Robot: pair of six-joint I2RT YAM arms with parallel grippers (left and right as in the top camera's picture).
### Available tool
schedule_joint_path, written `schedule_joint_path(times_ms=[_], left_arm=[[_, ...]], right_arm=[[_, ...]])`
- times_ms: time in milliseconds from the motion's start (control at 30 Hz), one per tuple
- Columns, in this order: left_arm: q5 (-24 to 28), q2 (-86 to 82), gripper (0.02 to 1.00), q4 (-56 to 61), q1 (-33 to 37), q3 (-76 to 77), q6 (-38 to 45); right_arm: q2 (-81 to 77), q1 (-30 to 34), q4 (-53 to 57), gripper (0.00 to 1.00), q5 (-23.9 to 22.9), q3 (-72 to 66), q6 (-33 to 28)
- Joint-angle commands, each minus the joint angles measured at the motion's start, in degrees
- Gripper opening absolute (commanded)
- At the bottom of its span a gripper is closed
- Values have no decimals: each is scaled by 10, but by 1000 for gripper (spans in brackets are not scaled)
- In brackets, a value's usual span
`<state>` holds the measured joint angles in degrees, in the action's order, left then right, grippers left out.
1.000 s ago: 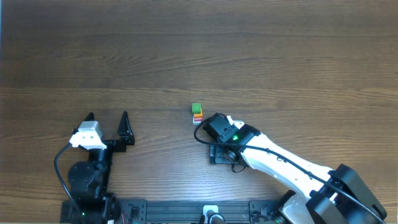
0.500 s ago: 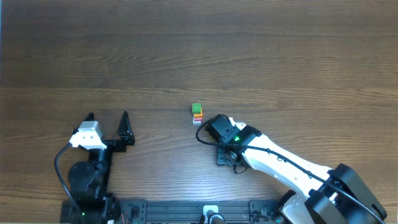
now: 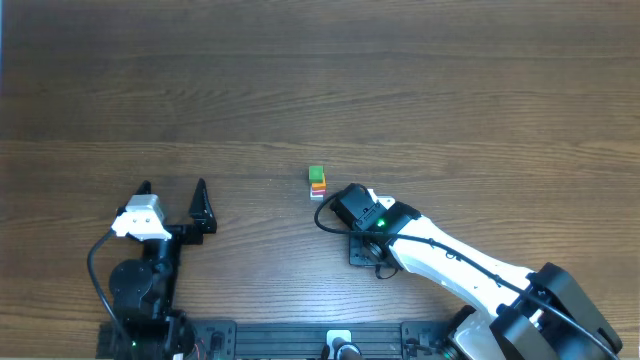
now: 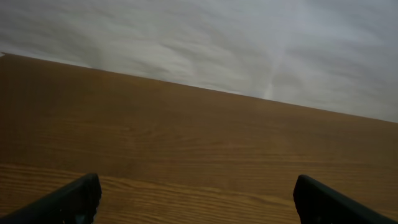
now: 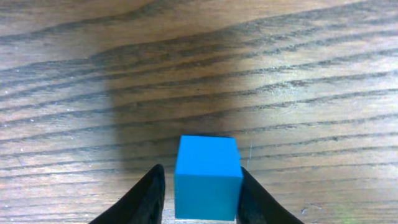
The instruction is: Stack Cubes
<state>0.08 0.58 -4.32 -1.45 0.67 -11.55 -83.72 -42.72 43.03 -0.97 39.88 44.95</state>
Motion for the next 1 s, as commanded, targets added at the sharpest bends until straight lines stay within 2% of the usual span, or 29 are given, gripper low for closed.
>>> schedule_joint_path(times_ms=[33,300,600,700,733,867,1000], left_arm=[[6,-4,1000,0,3,-3,9],[6,-4,1000,0,3,-3,9],[6,-4,1000,0,3,-3,9],[6,-4,998,0,3,-3,9],[6,-4,1000,0,3,-3,9],[6,-4,1000,0,3,-3,9],[5,-4,1000,0,3,-3,9]], right_arm=[[5,3,0,294,-3,-6,2],[5,3,-1,198,-3,-7,2],[5,3,-11,134,-3,-4,2],[5,3,-8,82,1,8,-1],[5,3,3,9,6,24,-3],[5,3,51,12,1,96,-24],[-2,3,117,9,-24,205,-33]])
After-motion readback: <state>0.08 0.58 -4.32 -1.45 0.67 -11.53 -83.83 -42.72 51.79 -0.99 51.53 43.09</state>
